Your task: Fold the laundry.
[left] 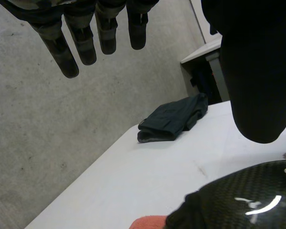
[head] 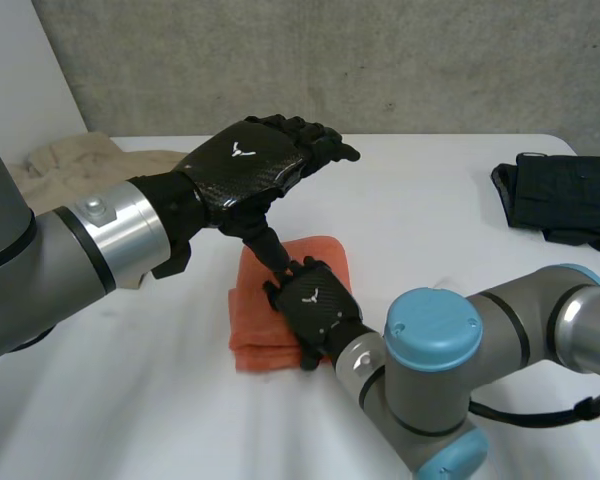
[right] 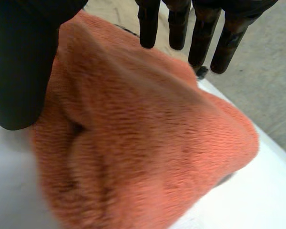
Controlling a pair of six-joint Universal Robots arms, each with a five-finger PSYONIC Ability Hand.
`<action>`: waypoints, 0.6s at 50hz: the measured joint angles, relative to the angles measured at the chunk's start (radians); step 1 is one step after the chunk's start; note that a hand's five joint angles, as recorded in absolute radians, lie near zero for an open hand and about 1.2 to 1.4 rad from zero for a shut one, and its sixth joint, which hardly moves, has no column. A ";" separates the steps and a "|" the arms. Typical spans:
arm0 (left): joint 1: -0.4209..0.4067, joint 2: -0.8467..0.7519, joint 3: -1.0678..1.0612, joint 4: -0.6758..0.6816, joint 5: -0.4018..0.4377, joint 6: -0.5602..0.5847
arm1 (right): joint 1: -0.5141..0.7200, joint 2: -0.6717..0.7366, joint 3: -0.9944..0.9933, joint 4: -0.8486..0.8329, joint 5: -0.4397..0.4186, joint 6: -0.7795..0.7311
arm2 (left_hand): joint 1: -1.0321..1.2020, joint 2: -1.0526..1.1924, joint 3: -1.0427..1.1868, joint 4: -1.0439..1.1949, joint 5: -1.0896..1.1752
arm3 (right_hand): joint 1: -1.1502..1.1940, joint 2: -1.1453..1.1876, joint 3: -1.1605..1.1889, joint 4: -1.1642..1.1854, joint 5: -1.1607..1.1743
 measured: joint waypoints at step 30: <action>-0.008 -0.004 -0.007 0.003 -0.011 0.001 | -0.013 0.011 -0.088 0.201 0.015 0.049 | 0.000 0.000 0.000 0.000 0.000 | 0.040 0.054 0.020 0.036 0.021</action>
